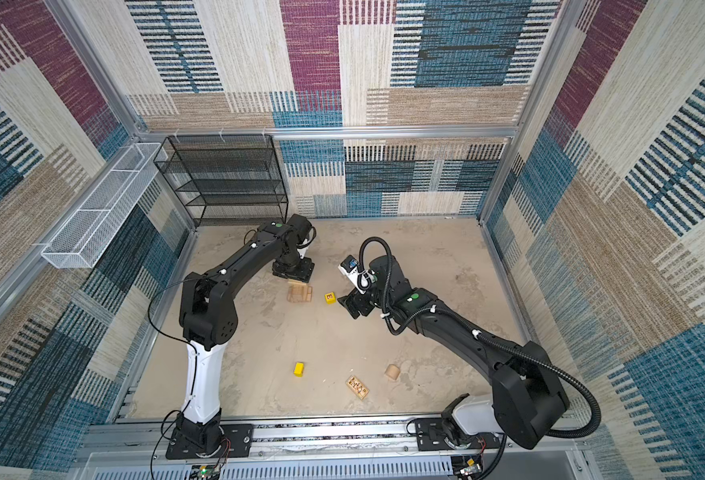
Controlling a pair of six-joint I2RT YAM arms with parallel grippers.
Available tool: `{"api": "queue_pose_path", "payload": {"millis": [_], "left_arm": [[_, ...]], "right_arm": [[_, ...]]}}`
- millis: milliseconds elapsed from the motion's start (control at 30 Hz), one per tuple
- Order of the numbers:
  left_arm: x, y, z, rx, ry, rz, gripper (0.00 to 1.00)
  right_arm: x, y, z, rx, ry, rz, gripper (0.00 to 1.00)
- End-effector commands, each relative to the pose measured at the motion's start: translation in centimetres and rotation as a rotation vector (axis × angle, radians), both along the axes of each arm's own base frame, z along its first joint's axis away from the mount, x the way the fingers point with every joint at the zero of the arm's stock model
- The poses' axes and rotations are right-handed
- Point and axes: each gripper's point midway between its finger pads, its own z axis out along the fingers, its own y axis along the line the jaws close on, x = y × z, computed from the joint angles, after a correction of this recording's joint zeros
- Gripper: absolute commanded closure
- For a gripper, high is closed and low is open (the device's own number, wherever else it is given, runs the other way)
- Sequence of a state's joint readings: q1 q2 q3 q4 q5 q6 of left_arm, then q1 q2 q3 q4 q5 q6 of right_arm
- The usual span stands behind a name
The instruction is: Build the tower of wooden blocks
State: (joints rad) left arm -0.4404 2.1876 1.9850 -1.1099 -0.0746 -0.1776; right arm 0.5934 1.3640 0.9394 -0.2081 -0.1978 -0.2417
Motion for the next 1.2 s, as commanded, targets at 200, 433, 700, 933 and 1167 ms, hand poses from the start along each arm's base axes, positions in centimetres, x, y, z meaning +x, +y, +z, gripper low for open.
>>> {"api": "queue_pose_path", "payload": {"millis": [200,433,700,933,1167], "left_arm": [[-0.37,0.01,-0.06,-0.008,0.022,0.038,0.31],[-0.48,0.07,-0.22,-0.013,0.030,0.053,0.34],[-0.56,0.02,-0.08,-0.018,0.030,0.071,0.37],[-0.58,0.12,0.07,-0.019,0.027,0.089,0.39],[-0.84,0.75,0.22,0.004,0.020,0.115,0.39]], "right_arm": [[0.06,0.06,-0.18,-0.004,-0.005,0.006,0.08],[-0.01,0.15,-0.33,-0.003,0.001,0.013,0.08],[0.03,0.16,-0.40,-0.006,0.001,0.014,0.08],[-0.03,0.29,-0.63,-0.009,0.012,0.022,0.08],[-0.06,0.44,-0.80,-0.010,0.022,0.028,0.08]]}}
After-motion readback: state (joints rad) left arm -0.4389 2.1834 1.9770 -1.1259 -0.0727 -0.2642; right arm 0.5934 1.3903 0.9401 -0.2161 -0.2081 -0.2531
